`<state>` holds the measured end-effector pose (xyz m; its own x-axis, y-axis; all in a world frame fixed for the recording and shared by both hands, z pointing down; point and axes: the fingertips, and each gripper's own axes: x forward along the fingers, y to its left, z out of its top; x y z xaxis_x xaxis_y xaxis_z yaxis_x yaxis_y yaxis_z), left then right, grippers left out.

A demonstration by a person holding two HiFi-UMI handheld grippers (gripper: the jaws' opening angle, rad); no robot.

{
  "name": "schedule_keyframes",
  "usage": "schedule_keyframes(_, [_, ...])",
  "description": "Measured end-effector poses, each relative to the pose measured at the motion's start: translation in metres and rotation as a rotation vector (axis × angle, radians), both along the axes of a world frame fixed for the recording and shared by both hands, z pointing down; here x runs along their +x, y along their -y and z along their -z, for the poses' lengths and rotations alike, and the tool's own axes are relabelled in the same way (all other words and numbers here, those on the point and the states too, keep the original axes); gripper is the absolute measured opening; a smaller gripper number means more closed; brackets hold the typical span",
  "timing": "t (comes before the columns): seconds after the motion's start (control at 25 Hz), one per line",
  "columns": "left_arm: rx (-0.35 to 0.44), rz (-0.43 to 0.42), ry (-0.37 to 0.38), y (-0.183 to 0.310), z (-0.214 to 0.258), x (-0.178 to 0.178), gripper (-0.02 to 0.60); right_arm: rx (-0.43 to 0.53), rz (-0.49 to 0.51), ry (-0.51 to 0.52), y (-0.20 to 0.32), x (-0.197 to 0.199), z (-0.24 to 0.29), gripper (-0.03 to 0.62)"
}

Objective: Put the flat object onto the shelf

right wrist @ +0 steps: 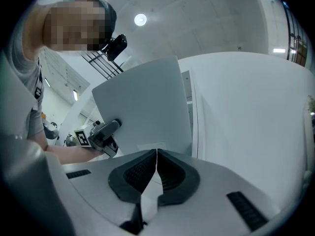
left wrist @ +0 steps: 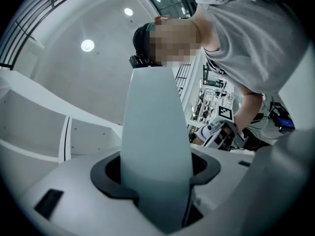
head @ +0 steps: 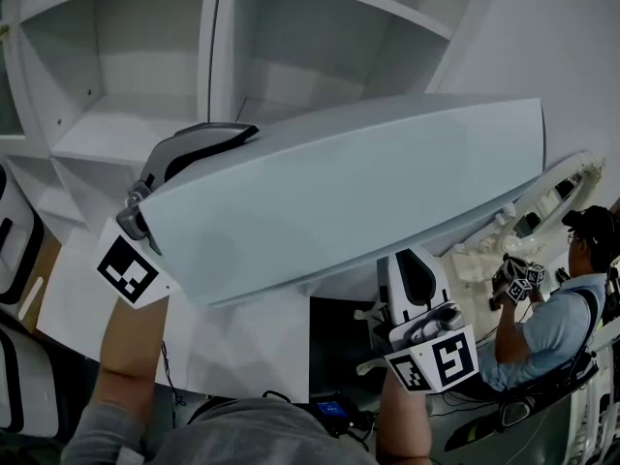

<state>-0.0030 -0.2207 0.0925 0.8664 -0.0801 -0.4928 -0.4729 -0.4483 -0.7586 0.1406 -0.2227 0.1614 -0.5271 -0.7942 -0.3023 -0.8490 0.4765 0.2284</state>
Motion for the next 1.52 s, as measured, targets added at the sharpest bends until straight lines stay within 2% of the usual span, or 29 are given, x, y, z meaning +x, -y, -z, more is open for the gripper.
schedule_keyframes(0.16, [-0.011, 0.028, 0.022, 0.002, -0.001, 0.004, 0.285, 0.005, 0.024, -0.002, -0.004, -0.005, 0.006, 0.029])
schedule_keyframes(0.36, [0.024, 0.074, 0.081, -0.006, -0.016, 0.013, 0.288, 0.014, 0.048, 0.0, -0.015, -0.008, 0.014, 0.029])
schedule_keyframes(0.76, [0.068, 0.124, 0.114, -0.021, -0.041, 0.018, 0.294, 0.005, 0.066, 0.027, -0.035, 0.0, 0.015, 0.029])
schedule_keyframes(0.84, [0.06, 0.119, 0.105, -0.023, -0.043, 0.015, 0.295, 0.002, 0.071, 0.027, -0.036, -0.001, 0.014, 0.029])
schedule_keyframes(0.96, [0.063, 0.148, 0.076, -0.025, -0.042, 0.009, 0.264, -0.003, 0.078, 0.023, -0.037, -0.003, 0.011, 0.029])
schedule_keyframes(1.08, [0.124, 0.173, 0.046, -0.033, -0.034, 0.007, 0.259, -0.012, 0.081, 0.016, -0.035, -0.005, 0.008, 0.029])
schedule_keyframes(1.24, [0.198, 0.103, -0.012, -0.048, -0.011, 0.007, 0.259, -0.014, 0.083, 0.009, -0.034, -0.01, 0.005, 0.029])
schedule_keyframes(1.36, [0.232, 0.107, -0.014, -0.044, -0.007, 0.01, 0.261, -0.012, 0.081, -0.007, -0.034, -0.014, 0.005, 0.029])
schedule_keyframes(1.52, [0.177, 0.126, -0.07, -0.021, -0.013, 0.001, 0.261, -0.015, 0.073, -0.013, -0.033, -0.013, 0.006, 0.029])
